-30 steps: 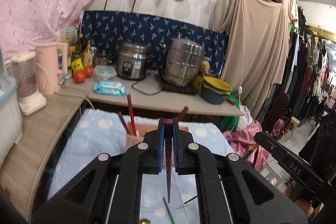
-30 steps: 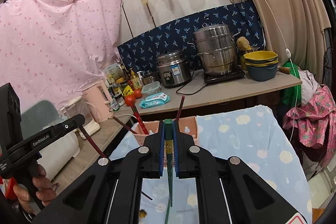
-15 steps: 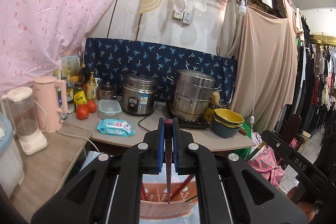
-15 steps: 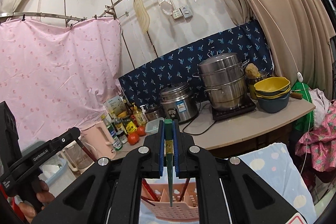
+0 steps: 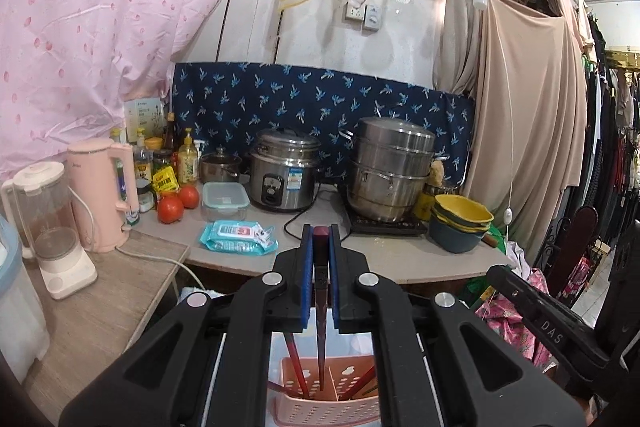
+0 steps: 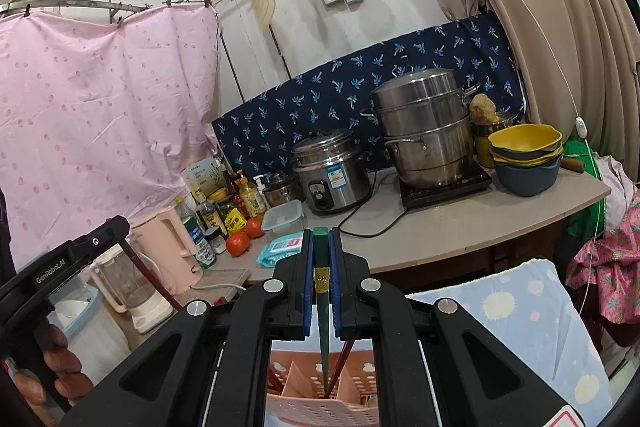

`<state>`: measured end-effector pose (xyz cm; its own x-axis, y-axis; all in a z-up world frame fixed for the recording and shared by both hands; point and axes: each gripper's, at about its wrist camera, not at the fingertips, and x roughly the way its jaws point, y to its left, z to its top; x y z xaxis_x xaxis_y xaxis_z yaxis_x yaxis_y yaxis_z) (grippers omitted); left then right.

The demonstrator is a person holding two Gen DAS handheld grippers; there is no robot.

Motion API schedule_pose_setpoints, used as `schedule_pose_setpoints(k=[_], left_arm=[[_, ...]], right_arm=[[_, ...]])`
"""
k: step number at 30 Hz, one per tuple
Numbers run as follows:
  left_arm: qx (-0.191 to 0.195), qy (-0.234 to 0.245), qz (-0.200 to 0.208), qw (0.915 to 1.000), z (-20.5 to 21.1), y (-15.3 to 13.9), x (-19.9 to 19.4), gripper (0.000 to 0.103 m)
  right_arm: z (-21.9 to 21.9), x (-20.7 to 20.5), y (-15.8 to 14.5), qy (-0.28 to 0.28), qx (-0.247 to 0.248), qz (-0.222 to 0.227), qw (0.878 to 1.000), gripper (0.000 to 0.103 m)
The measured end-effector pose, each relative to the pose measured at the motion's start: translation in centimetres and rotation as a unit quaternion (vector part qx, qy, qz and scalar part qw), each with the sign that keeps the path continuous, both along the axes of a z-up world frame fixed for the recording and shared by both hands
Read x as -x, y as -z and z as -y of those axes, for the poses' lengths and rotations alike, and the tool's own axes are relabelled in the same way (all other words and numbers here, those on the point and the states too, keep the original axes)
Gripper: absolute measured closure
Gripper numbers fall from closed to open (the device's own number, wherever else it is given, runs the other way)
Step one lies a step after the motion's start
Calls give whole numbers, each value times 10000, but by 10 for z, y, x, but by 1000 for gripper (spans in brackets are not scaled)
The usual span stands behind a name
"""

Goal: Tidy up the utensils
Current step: 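Lower both chopsticks into the pink basket and open both tools, then move both open tools back over the gold spoon and green chopstick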

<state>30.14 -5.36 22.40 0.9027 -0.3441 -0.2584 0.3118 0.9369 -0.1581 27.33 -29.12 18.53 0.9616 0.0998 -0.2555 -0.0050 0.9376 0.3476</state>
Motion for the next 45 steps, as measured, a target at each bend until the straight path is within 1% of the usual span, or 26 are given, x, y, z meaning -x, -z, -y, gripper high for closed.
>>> schedule_pose_setpoints(k=[6, 9, 10, 11, 12, 13, 14, 15, 18, 24, 31, 36, 40, 45], left_arm=[[-2, 25, -278, 9996, 1, 22, -11, 96], [-7, 50, -357, 9994, 3, 29, -13, 96], [8, 34, -372, 9993, 2, 32, -12, 94], [15, 24, -381, 9993, 2, 33, -12, 84], [25, 12, -380, 9993, 2, 35, -10, 77], [41, -45, -364, 9993, 1, 36, -8, 64], [65, -80, -338, 9994, -1, 37, -6, 59], [75, -88, -334, 9994, -2, 38, -4, 58], [105, -75, -432, 9990, -6, 41, -2, 58], [11, -58, -569, 9984, -10, 52, 13, 58], [-102, -51, -821, 9966, -14, 74, 37, 58], [-134, -64, -1064, 9942, -23, 95, 56, 58], [-201, -59, -1262, 9918, -30, 115, 76, 58], [-305, -60, -1604, 9866, -42, 151, 109, 58]], right_arm=[[-6, -12, 29, -47, 82, -336, 9994, 96], [-8, -15, 37, -63, 115, -433, 9990, 96], [-8, -15, 39, -65, 119, -457, 9989, 95], [-8, -15, 40, -54, 118, -458, 9989, 94], [-8, -13, 41, -17, 131, -455, 9989, 86], [-7, -11, 41, 22, 137, -446, 9989, 81], [-6, -8, 41, 59, 125, -415, 9990, 69], [-4, -5, 41, 83, 103, -385, 9992, 65], [0, 3, 41, 89, 63, -393, 9992, 65], [0, 23, 46, 72, 100, -476, 9988, 65], [-13, 52, 63, -50, 218, -685, 9974, 65], [-27, 75, 77, -159, 332, -845, 9957, 65], [-40, 98, 94, -253, 453, -1023, 9934, 65], [-54, 133, 120, -355, 541, -1312, 9892, 65]])
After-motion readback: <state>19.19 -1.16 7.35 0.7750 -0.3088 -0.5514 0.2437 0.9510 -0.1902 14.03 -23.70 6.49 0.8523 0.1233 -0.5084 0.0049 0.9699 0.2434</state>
